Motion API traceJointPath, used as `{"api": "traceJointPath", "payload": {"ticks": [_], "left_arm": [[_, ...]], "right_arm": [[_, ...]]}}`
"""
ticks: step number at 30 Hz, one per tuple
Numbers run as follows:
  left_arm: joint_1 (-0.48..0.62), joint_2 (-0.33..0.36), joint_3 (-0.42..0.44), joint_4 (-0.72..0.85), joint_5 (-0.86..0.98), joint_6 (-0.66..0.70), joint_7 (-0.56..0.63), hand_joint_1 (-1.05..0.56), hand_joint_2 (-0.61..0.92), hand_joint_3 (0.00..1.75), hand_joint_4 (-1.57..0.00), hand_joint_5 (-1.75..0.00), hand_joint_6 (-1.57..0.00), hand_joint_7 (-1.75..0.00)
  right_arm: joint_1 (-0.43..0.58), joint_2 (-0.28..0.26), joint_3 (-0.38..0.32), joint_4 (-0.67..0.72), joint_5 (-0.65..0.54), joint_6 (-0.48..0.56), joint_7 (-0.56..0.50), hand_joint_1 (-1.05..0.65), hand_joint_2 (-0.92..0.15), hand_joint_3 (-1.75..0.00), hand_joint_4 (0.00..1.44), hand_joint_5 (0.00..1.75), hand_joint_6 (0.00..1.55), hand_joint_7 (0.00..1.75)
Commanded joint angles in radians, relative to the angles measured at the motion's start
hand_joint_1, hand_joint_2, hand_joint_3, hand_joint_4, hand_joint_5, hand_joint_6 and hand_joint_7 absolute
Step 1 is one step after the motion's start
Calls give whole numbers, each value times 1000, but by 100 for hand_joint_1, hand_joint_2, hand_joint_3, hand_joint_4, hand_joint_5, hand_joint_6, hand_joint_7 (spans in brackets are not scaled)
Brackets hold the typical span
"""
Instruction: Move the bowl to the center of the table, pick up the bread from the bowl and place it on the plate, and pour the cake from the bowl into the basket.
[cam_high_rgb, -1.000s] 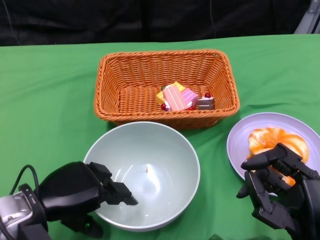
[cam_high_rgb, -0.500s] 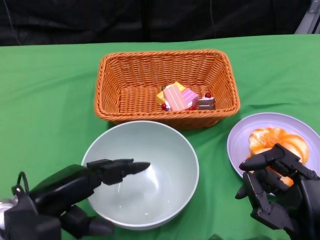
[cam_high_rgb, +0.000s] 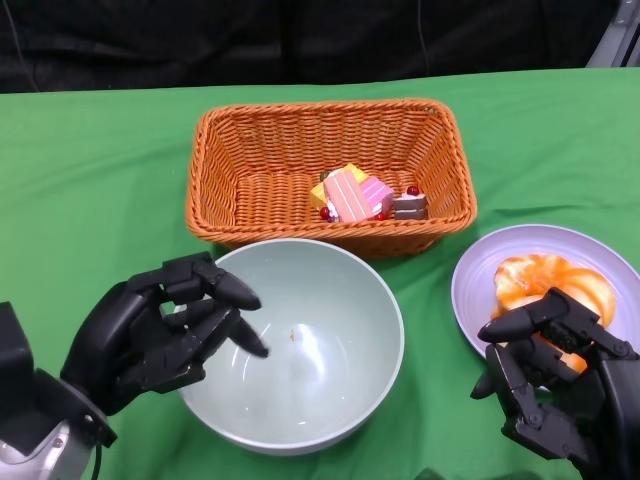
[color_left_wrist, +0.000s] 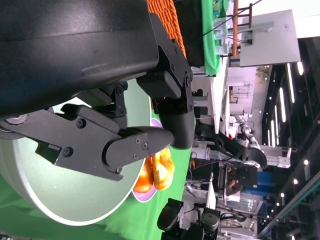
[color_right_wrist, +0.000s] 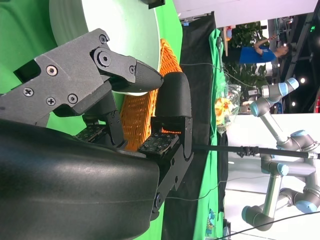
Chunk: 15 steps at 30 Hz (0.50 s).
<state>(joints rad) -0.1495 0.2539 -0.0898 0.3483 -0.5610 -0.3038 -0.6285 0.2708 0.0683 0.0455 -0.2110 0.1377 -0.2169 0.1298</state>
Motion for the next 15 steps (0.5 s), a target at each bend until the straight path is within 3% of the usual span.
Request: {"api": "traceJointPath", "payload": {"ticks": [1, 5, 15], "left_arm": [[-10, 3, 47, -1, 28, 3, -44, -12, 60, 111, -79, -174, -69, -162], [-19, 9, 86, -4, 40, 24, -91, -13, 49, 131, -81, -175, -69, -167], [-42, -12, 125, -1, 47, 42, -215, -15, 49, 129, -86, -175, -71, -167]], "right_arm": [[-5, -18, -1, 12, 0, -34, 17, -20, -59, -91, 74, 161, 71, 132], [-7, -26, 11, 18, -26, -62, 26, -23, -60, -86, 76, 158, 72, 132], [16, -53, 57, -54, -23, -22, 71, -25, -59, -85, 78, 152, 73, 127]]}}
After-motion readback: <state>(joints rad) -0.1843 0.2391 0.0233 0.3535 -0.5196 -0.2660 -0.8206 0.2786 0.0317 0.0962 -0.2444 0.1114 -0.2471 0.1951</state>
